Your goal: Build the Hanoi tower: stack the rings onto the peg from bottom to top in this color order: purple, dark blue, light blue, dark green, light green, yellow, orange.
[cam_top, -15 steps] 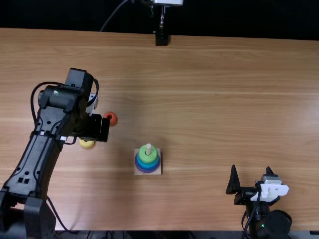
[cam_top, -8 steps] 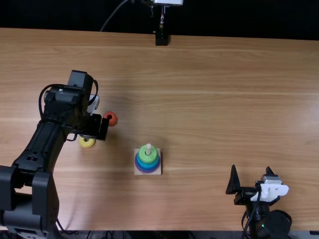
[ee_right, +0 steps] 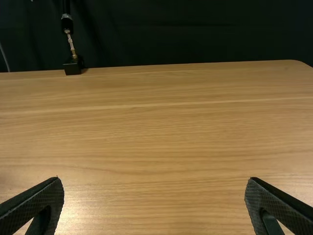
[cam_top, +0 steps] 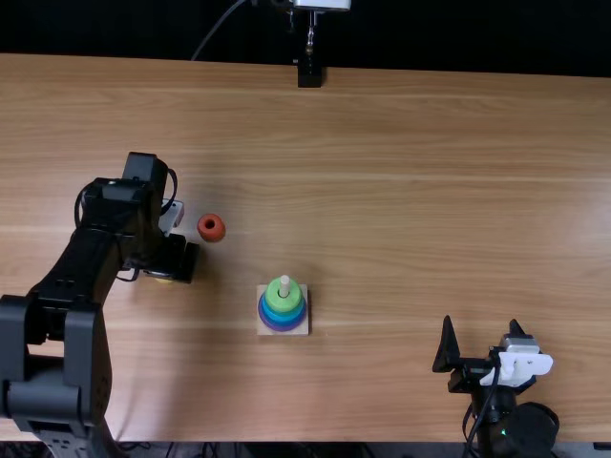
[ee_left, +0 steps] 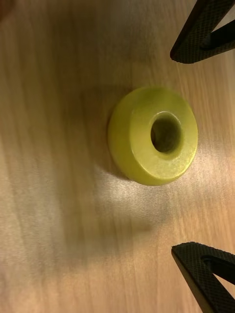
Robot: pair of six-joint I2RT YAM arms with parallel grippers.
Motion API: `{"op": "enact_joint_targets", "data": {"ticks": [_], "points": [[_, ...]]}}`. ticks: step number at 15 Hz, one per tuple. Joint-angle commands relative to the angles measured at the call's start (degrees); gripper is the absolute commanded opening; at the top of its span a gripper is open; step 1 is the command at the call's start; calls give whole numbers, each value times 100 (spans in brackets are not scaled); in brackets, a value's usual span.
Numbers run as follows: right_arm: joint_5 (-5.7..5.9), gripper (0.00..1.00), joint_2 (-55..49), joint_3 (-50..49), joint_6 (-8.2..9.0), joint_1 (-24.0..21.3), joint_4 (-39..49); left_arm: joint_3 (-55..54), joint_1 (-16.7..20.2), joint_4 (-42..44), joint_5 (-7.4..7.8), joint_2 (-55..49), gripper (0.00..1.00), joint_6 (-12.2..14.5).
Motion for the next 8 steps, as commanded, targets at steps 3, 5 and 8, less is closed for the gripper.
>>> {"op": "enact_joint_targets", "data": {"ticks": [3, 5, 8], "points": [[54, 100, -71, -366, 9, -55, -397, -118, 54, 25, 62, 135, 100, 231], [54, 100, -71, -366, 9, -55, -397, -135, 45, 226, 62, 188, 100, 231], [54, 100, -71, -366, 9, -55, -397, -126, 45, 236, 72, 205, 100, 231]]}}
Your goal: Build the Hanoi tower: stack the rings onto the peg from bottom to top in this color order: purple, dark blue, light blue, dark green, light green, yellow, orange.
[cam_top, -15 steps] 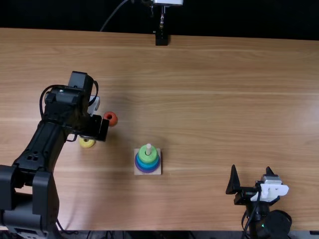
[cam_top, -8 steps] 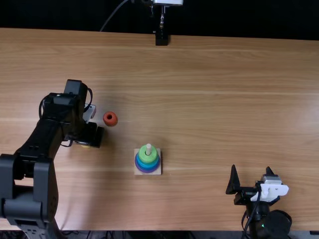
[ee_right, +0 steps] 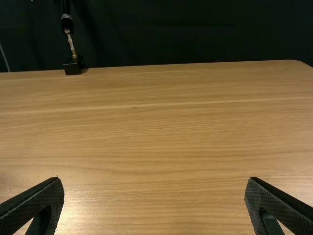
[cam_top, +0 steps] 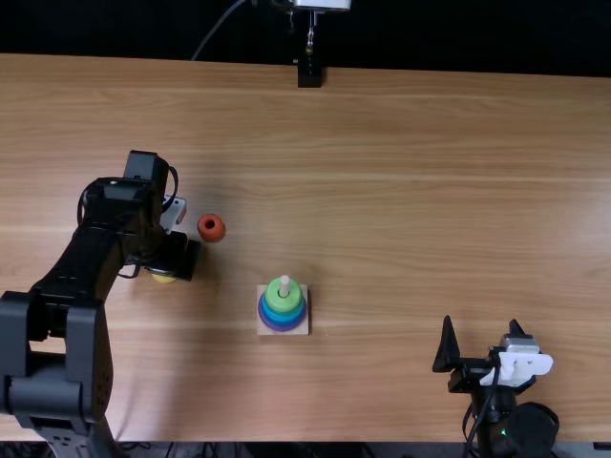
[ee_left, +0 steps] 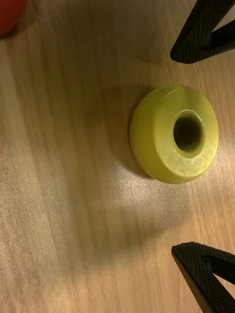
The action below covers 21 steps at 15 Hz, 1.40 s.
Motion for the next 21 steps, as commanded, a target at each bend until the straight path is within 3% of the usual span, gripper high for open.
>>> {"op": "enact_joint_targets", "data": {"ticks": [1, 6, 17, 18, 21], "points": [[52, 100, -71, -366, 9, -57, -395, -135, 47, -2, 81, 129, 100, 63], [52, 100, -71, -366, 9, -57, -395, -276, 91, -2, 28, 322, 100, 74], [52, 100, -71, -366, 9, -57, -395, -267, 135, 8, 91, 340, 100, 74], [52, 100, -71, -366, 9, -57, -395, -267, 126, 19, 102, 349, 95, 74], [52, 100, -71, -366, 9, -57, -395, -267, 117, 230, 112, 340, 59, 74]]}}
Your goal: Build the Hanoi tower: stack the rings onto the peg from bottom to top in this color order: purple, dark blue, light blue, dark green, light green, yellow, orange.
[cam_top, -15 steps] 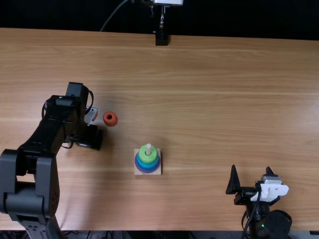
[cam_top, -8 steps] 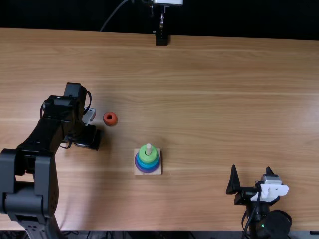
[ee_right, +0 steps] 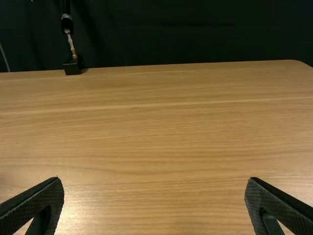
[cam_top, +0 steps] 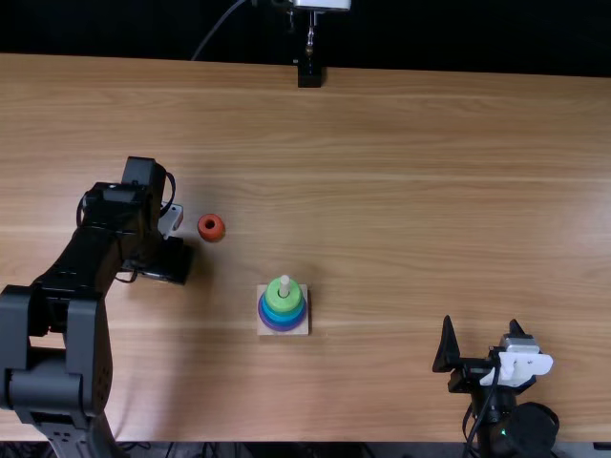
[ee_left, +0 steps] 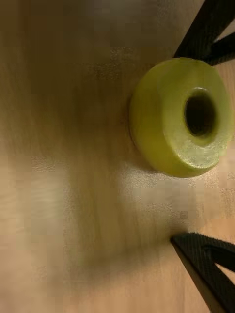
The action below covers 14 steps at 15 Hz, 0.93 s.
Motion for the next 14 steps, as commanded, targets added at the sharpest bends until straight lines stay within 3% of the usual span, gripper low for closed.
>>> {"op": "enact_joint_targets", "data": {"ticks": [1, 3, 4, 7, 12, 14], "points": [[49, 100, -69, -366, 11, -57, -395, -99, 41, 179, 130, 202, 47, 50], [49, 100, -69, -366, 11, -57, -395, -108, 41, 316, 140, 202, 24, 50], [49, 100, -69, -366, 11, -57, -395, -108, 41, 337, 140, 202, 17, 39], [49, 100, -69, -366, 11, -57, -395, -108, 58, 316, 341, 176, 3, 18], [49, 100, -69, -366, 11, -57, -395, 77, 50, 95, 351, 26, 0, -98], [49, 100, -69, -366, 11, -57, -395, 341, 6, -369, 341, -220, 0, -572]]}}
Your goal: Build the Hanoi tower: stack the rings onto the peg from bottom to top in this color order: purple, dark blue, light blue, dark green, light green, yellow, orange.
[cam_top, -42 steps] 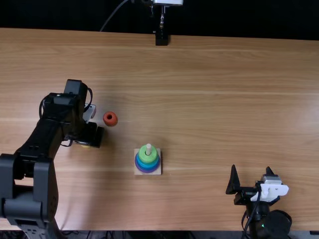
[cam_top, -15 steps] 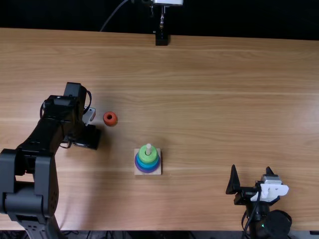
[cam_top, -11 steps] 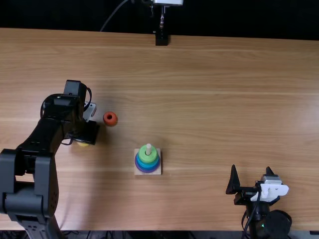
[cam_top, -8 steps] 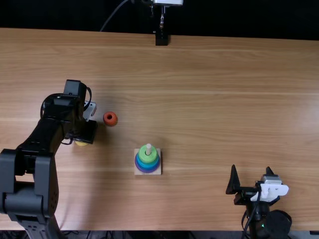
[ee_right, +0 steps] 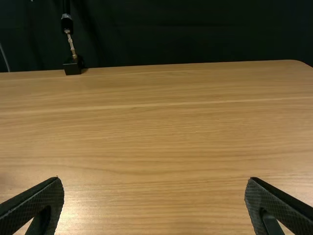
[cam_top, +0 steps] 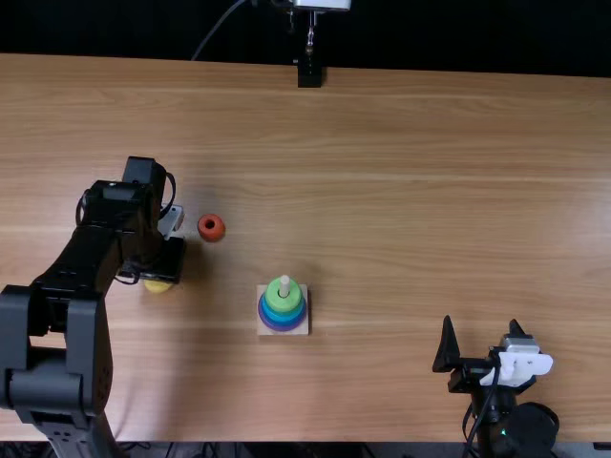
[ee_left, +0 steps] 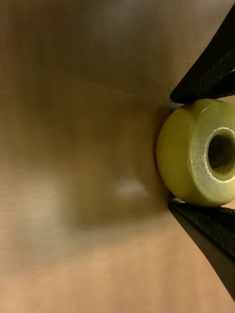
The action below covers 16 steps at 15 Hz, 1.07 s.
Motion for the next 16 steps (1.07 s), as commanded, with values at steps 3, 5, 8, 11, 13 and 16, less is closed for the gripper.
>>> {"op": "enact_joint_targets", "data": {"ticks": [3, 5, 8, 11, 13, 16], "points": [[52, 100, -69, -366, 9, -55, -395, 1095, -19, -1030, 67, -244, 0, -759], [52, 100, -69, -366, 9, -55, -395, 1649, -80, -1621, 57, -420, 0, -770], [52, 100, -69, -366, 9, -55, -395, 2246, -397, -2212, 46, -516, 0, -1223], [52, 100, -69, -366, 9, -55, -395, 2615, -766, -2317, 36, -762, 0, -1708], [52, 100, -69, -366, 9, -55, -395, 2677, -1056, -2317, 36, -868, 0, -1983], [52, 100, -69, -366, 9, -55, -395, 2677, -1486, -2317, 36, -1123, 0, -2447]]}}
